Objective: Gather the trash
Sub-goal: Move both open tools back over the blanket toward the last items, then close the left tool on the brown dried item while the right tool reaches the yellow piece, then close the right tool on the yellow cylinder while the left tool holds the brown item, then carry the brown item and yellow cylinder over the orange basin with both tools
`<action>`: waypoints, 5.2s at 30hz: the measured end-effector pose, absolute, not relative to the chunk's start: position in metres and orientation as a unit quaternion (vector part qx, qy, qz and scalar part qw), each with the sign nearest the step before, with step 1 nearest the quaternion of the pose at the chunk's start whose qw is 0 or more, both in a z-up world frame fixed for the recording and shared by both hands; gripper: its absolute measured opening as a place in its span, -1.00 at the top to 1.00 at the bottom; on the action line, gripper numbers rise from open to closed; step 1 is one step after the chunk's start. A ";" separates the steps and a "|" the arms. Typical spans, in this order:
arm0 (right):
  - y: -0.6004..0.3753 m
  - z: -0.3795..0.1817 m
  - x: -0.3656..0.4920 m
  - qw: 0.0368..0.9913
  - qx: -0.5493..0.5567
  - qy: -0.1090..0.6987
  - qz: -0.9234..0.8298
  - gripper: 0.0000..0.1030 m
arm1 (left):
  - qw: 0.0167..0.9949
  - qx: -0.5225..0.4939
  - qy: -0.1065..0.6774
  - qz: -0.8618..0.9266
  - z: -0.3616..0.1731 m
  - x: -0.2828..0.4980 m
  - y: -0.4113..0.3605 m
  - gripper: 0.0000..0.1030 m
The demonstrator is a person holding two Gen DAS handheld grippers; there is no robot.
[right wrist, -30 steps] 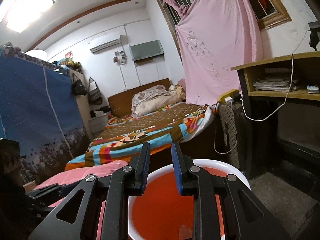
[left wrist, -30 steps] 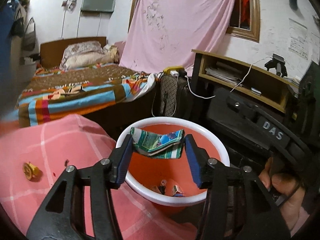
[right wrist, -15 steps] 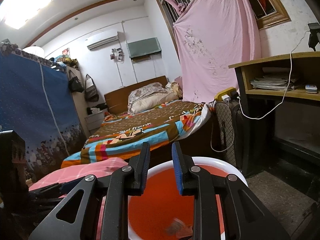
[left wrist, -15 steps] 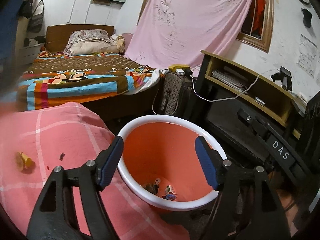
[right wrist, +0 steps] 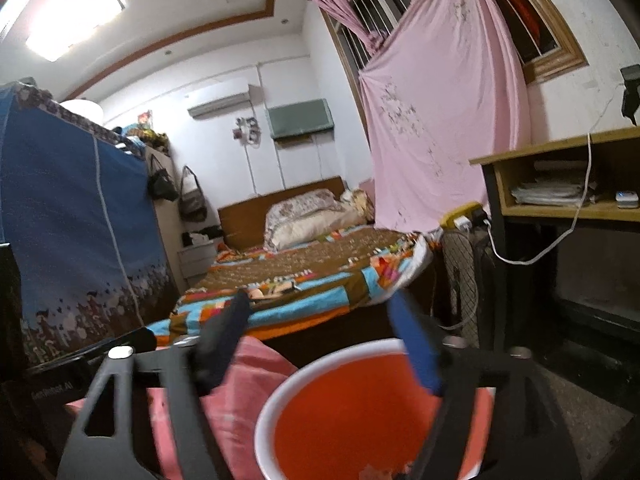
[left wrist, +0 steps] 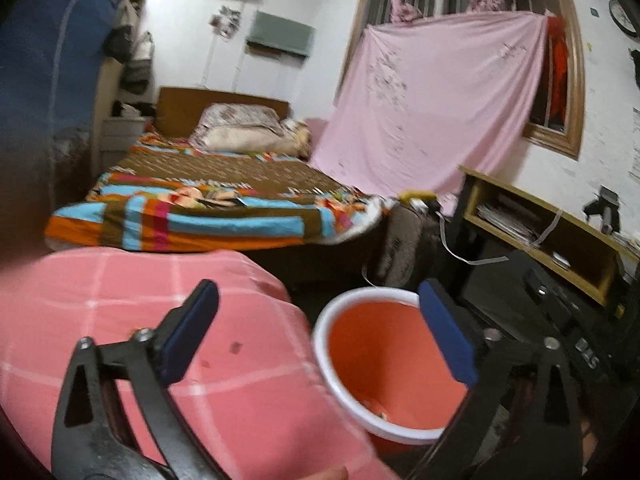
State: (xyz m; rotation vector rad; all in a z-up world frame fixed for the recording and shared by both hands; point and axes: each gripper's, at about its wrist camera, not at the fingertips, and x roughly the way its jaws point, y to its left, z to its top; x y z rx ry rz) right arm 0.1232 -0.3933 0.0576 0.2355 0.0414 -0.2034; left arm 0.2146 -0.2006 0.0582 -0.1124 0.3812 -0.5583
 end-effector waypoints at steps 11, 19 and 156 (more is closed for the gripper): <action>-0.352 0.065 0.130 0.993 0.087 -0.028 -0.069 -1.00 | 0.969 -0.066 0.147 -0.185 0.059 0.216 -0.138 -0.78; -0.317 0.068 0.141 0.997 0.056 -0.045 -0.024 -1.00 | 0.983 -0.056 0.110 -0.137 0.058 0.205 -0.099 -0.78; -0.320 0.063 0.156 0.998 0.047 0.032 0.012 0.72 | 0.946 0.017 0.185 -0.266 0.077 0.215 -0.165 0.73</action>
